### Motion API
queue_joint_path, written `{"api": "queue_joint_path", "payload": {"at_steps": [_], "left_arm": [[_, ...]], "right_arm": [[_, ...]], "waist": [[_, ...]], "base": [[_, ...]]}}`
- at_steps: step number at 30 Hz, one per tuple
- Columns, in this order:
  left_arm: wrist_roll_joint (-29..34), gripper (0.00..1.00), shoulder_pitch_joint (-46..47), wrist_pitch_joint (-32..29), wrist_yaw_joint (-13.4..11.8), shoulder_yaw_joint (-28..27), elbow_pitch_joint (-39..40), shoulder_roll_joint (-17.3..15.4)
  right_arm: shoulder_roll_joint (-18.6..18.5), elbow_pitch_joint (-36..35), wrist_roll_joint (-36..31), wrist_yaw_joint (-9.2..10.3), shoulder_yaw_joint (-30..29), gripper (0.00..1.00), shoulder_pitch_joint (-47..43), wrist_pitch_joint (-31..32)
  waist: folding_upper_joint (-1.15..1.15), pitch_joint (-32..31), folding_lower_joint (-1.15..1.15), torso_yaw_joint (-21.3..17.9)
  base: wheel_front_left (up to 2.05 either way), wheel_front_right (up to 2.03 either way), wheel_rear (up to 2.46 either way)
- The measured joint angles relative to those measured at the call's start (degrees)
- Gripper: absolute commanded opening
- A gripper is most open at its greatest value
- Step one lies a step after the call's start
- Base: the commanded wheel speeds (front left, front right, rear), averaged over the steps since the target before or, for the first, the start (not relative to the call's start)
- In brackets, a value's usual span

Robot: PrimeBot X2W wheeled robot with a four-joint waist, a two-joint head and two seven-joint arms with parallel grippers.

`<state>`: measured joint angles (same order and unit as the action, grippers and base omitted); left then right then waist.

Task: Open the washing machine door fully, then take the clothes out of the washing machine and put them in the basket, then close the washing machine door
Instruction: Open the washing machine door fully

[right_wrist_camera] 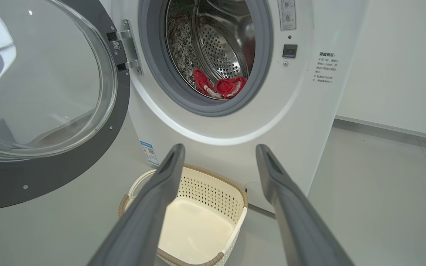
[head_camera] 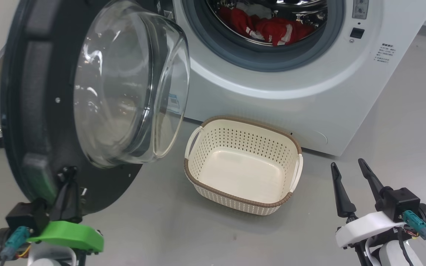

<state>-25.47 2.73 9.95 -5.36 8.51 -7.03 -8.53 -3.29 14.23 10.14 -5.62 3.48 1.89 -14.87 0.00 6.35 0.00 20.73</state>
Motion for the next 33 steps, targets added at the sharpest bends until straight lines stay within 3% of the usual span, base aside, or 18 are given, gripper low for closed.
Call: {"api": "queue_joint_path", "payload": {"at_steps": [18,33], "left_arm": [[-3.07,0.0,4.82,3.07,-0.76,-11.23,-3.86,-1.44],[-4.69,0.0,9.79,3.82,-0.89,-15.75,-8.38,-1.88]], "right_arm": [[-0.88,-1.52,-0.7,-0.37,-1.15,1.0,1.95,0.0],[-2.14,-1.93,-1.22,-0.81,-1.72,1.0,3.84,0.0]], "waist": [[0.0,4.3,0.0,-1.12],[0.0,7.74,0.0,-1.2]], "base": [[0.0,0.0,0.0],[0.0,0.0,0.0]]}}
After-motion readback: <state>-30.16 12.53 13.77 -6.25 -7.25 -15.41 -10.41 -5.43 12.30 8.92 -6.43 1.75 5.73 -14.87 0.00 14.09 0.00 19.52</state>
